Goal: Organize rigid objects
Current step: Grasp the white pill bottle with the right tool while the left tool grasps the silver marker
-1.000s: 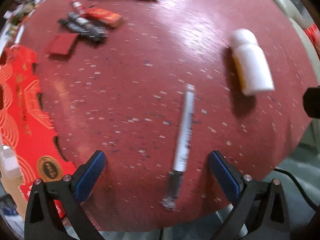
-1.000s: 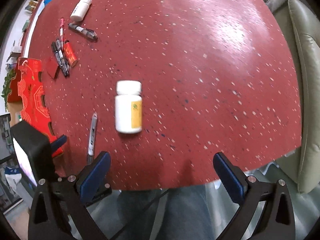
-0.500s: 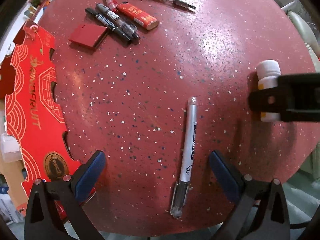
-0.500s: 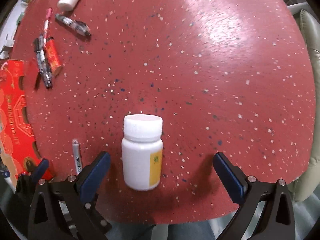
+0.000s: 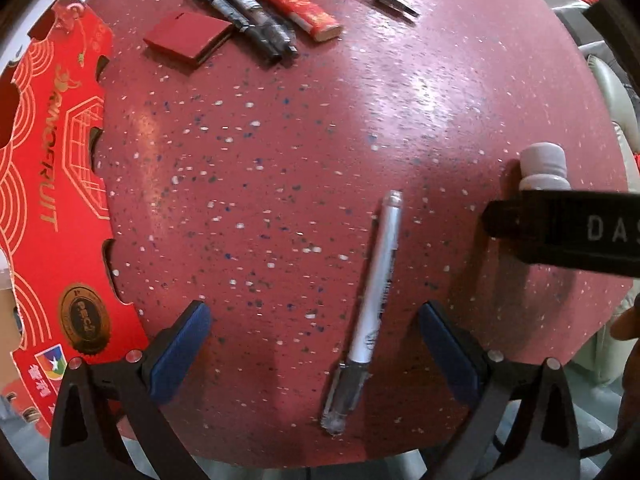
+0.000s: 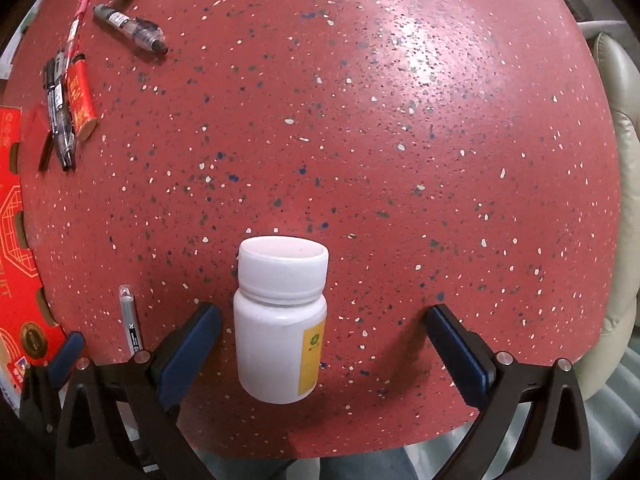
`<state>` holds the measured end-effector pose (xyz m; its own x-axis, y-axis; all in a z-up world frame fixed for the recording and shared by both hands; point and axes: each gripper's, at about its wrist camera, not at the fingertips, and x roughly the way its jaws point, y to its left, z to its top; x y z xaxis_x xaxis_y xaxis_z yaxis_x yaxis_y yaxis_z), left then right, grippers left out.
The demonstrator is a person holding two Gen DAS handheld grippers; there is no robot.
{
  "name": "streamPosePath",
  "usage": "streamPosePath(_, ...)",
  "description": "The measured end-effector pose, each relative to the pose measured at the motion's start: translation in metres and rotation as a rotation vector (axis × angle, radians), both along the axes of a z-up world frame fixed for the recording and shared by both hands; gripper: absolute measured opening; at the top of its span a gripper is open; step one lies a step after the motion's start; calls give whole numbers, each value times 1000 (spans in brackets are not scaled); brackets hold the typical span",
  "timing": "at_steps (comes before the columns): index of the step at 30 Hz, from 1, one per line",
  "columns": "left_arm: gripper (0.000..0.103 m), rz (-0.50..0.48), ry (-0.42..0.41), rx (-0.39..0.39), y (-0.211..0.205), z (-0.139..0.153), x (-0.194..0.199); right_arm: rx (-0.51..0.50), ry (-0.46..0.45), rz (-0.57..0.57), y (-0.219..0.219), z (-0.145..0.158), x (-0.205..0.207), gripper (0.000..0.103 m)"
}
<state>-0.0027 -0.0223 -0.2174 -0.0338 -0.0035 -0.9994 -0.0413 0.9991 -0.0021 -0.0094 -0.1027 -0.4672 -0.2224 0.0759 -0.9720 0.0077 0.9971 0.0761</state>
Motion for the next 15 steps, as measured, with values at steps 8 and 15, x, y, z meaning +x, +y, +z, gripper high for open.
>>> streamPosePath(8,103,-60,12,0,-26,7,-2,-12,3,81,11,3,-5,90)
streamPosePath(15,62,-111,25,-34,-44,22,0,49,-29,214,25,22,-6,37)
